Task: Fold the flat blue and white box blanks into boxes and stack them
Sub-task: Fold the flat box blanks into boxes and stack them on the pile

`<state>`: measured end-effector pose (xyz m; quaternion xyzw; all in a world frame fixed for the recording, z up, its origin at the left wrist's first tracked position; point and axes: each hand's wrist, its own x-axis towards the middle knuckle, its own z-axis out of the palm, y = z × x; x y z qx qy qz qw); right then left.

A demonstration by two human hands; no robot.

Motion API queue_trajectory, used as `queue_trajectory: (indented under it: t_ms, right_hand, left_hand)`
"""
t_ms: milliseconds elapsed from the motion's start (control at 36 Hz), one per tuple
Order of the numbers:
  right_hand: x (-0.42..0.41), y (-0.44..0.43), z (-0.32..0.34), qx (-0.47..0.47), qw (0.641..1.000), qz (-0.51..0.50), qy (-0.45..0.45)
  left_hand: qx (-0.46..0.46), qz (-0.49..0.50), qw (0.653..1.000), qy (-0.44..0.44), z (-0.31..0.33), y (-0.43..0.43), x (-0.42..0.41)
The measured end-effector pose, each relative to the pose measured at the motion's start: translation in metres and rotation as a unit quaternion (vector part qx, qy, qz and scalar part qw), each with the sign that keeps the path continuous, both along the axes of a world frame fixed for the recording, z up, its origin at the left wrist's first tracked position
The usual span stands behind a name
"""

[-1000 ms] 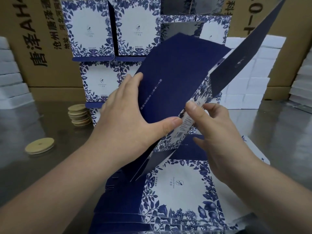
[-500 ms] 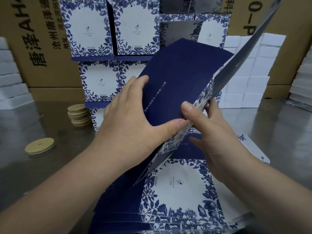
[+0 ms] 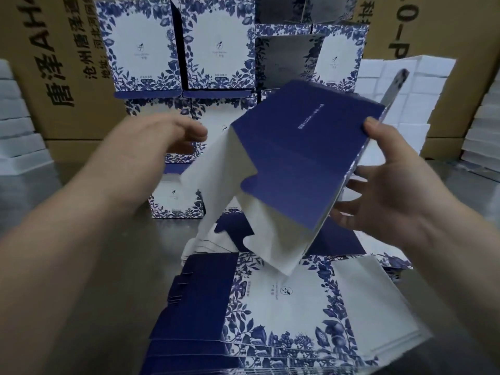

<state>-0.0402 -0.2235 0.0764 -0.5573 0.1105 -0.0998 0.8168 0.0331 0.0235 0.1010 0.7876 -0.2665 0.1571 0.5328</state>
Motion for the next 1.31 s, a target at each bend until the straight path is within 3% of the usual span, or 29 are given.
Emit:
queue_trajectory:
  t_ms: [56,167,278,361,528,611,722,806,1028,1139,1222,1306]
  right_hand:
    - [-0.001,-0.003,0.004,0.011,1.000,0.005,-0.002]
    - [0.000,-0.008,0.007,0.039,0.999,0.000,0.003]
    - [0.002,-0.009,0.006,0.063,0.998,-0.001,0.016]
    - [0.005,-0.010,0.006,0.080,0.997,-0.010,0.015]
    - [0.006,-0.010,0.004,0.122,0.993,0.005,-0.004]
    - [0.007,-0.009,0.003,0.126,0.992,0.008,-0.010]
    - [0.008,-0.009,0.003,0.116,0.993,0.006,-0.009]
    - [0.008,-0.009,0.002,0.112,0.994,0.004,-0.007]
    - [0.007,-0.010,0.003,0.130,0.991,0.004,-0.023]
    - [0.007,-0.011,0.004,0.126,0.992,-0.002,-0.025]
    - [0.007,-0.012,0.004,0.129,0.991,-0.004,-0.027]
    - [0.007,-0.011,0.004,0.123,0.992,-0.005,-0.028]
  left_hand:
    - [0.060,0.006,0.998,-0.019,-0.009,0.001,-0.004]
    - [0.161,-0.023,0.986,0.037,-0.020,-0.003,-0.004]
    - [0.283,-0.076,0.953,0.074,-0.022,-0.003,-0.002]
    - [0.375,-0.053,0.923,0.072,-0.023,-0.001,-0.001]
    - [0.467,-0.062,0.880,0.059,-0.028,-0.005,-0.002]
    - [0.448,-0.049,0.889,0.084,-0.036,-0.008,0.000]
    - [0.353,-0.074,0.927,0.103,-0.038,-0.010,-0.002]
    - [0.298,-0.054,0.951,0.056,-0.037,-0.011,-0.004]
    - [0.363,0.023,0.931,0.001,-0.032,-0.008,0.002]
    - [0.319,0.137,0.937,-0.039,-0.033,-0.001,0.013]
    - [0.238,0.185,0.952,-0.061,-0.031,0.004,0.017]
    - [0.095,0.089,0.991,-0.026,-0.026,-0.001,0.010]
